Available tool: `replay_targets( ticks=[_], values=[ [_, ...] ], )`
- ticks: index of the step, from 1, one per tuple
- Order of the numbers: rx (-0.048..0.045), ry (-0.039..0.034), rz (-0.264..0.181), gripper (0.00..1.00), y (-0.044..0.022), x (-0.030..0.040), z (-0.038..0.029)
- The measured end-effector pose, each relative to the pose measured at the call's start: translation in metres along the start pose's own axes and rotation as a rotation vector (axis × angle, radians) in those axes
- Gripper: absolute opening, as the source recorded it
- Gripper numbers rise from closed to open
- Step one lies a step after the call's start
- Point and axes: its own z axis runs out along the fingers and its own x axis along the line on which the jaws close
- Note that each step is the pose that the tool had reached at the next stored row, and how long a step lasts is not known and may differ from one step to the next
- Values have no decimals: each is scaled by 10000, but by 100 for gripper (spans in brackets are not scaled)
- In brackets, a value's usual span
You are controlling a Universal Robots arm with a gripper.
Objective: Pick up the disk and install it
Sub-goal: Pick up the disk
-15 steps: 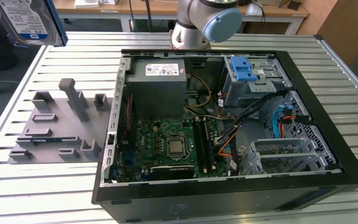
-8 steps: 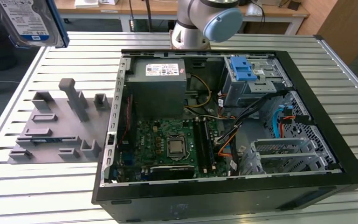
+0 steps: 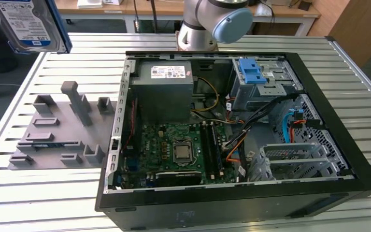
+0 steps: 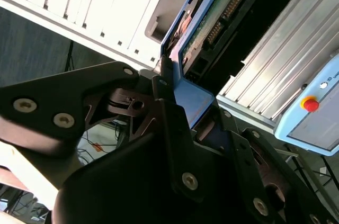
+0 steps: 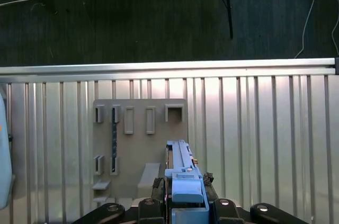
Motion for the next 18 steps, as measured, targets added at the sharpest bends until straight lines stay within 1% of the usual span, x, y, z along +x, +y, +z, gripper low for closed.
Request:
replay_targets(
  ticks=[3, 5, 12, 18],
  values=[
    [0, -1, -1, 37, -30, 37, 0],
    [-5, 0, 1, 37, -69, 55, -1],
    [-19, 0, 0, 37, -238, 95, -1],
    [-29, 0, 0, 37, -409, 112, -2]
  ],
)
